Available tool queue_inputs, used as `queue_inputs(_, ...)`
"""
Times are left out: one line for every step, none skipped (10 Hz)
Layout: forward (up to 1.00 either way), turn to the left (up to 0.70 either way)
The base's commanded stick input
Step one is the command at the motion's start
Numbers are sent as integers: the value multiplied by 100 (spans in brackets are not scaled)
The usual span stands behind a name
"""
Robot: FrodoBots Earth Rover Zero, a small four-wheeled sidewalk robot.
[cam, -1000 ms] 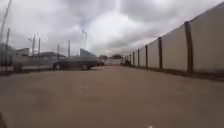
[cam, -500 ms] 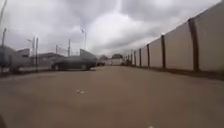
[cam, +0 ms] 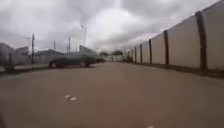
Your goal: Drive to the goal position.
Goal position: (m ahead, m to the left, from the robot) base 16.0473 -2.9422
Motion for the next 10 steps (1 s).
queue_inputs(85, 1)
queue_inputs(85, 1)
queue_inputs(85, 1)
queue_inputs(85, 1)
queue_inputs(85, 1)
queue_inputs(85, 1)
queue_inputs(85, 1)
queue_inputs(85, 1)
queue_inputs(85, 1)
queue_inputs(85, 1)
